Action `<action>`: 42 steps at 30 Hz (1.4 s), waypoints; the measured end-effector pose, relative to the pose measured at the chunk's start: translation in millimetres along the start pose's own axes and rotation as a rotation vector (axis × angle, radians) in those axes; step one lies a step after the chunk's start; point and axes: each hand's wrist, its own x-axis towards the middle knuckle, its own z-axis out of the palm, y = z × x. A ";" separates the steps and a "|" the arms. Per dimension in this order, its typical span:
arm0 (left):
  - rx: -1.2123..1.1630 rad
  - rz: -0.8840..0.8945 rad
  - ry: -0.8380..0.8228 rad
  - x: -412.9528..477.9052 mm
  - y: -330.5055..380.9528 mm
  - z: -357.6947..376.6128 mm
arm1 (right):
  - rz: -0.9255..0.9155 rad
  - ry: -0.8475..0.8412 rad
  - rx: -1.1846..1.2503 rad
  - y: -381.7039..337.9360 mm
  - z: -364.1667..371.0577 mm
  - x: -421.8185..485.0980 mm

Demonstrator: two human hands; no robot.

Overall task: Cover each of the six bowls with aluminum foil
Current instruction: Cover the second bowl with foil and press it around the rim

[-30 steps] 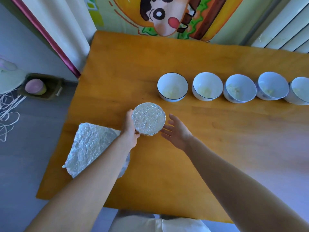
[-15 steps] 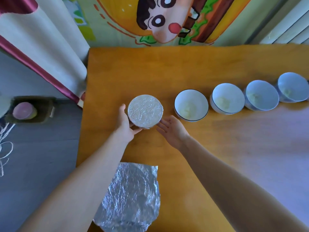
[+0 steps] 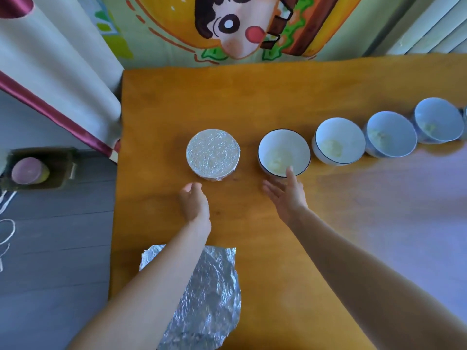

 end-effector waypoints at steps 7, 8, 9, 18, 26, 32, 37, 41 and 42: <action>0.073 0.022 -0.191 -38.0 -21.6 15.9 | 0.014 -0.035 -0.200 -29.8 -13.7 0.7; 0.095 0.022 -0.233 -42.9 -23.5 19.3 | 0.027 -0.036 -0.224 -29.5 -17.8 -3.5; 0.114 0.023 -0.279 -49.6 -26.7 23.5 | 0.037 -0.045 -0.249 -29.4 -25.3 -9.2; 0.067 -0.142 -0.378 -111.0 -59.7 51.5 | 0.142 -0.202 -0.611 -36.6 -112.0 -46.2; 0.043 -0.176 -0.358 -161.4 -121.7 68.7 | 0.169 -0.279 -0.858 -59.1 -183.0 -54.9; 0.057 -0.114 -0.346 -189.5 -152.6 73.2 | 0.147 -0.275 -0.840 -64.4 -218.7 -65.7; 0.175 0.081 -0.326 -189.6 -167.4 47.9 | 0.328 -0.152 -0.694 -57.6 -242.0 -77.8; 0.221 0.268 -0.227 -177.7 -173.8 10.9 | 0.482 -0.322 -0.978 -32.6 -241.7 -96.3; 0.230 0.312 -0.192 -174.5 -174.1 -3.1 | 0.481 -0.369 -1.002 -22.5 -233.3 -102.4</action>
